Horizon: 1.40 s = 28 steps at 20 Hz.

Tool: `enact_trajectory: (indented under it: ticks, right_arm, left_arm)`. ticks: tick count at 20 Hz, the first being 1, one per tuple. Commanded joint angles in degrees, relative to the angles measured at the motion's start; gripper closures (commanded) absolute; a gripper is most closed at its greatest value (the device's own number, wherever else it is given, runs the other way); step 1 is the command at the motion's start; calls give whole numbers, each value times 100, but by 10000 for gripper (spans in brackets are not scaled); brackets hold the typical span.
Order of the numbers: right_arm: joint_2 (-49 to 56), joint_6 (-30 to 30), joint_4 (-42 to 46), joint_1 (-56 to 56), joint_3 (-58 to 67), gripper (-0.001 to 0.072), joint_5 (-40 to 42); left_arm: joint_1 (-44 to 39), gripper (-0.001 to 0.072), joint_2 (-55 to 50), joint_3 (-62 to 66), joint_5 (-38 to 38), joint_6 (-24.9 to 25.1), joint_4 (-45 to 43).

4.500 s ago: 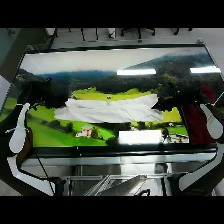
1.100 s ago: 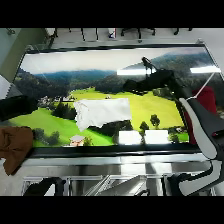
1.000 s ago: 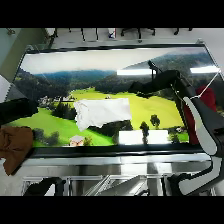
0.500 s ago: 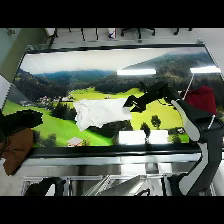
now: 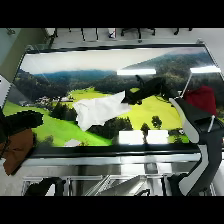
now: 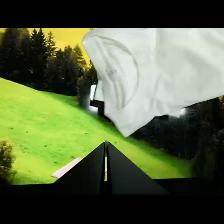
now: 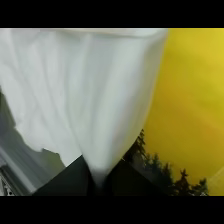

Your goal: Fold the shirts.

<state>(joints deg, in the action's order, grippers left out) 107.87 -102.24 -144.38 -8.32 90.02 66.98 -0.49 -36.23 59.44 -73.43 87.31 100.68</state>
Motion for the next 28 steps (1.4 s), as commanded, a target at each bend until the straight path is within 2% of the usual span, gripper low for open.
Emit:
enact_trajectory:
  ticks: [1,6,10,14,17,20,23,28]
  right_arm:
    - [-612,199,-79,645,643,687,101]
    - [-1342,776,-81,2540,1587,687,466]
    - [-1792,1121,-66,4107,1786,686,702]
    - [-1860,1644,457,5278,1784,686,2061]
    - [-2013,2039,1294,5617,1779,686,2994]
    - [-2374,2472,1910,5781,1779,686,3206]
    - [-2712,2743,2031,5855,1779,686,3429]
    - [-2780,2813,2098,5853,1779,686,3762]
  left_arm:
    - [7,693,4,-2,0,4,-2]
    - [7,693,7,-2,-17,4,2]
    - [7,693,7,-2,-26,4,4]
    - [4,693,7,-2,-17,4,151]
    - [4,693,4,-2,-2,4,149]
    - [7,693,4,-2,-2,4,146]
    - [4,693,4,-2,-2,4,144]
    - [4,693,7,-2,-11,7,140]
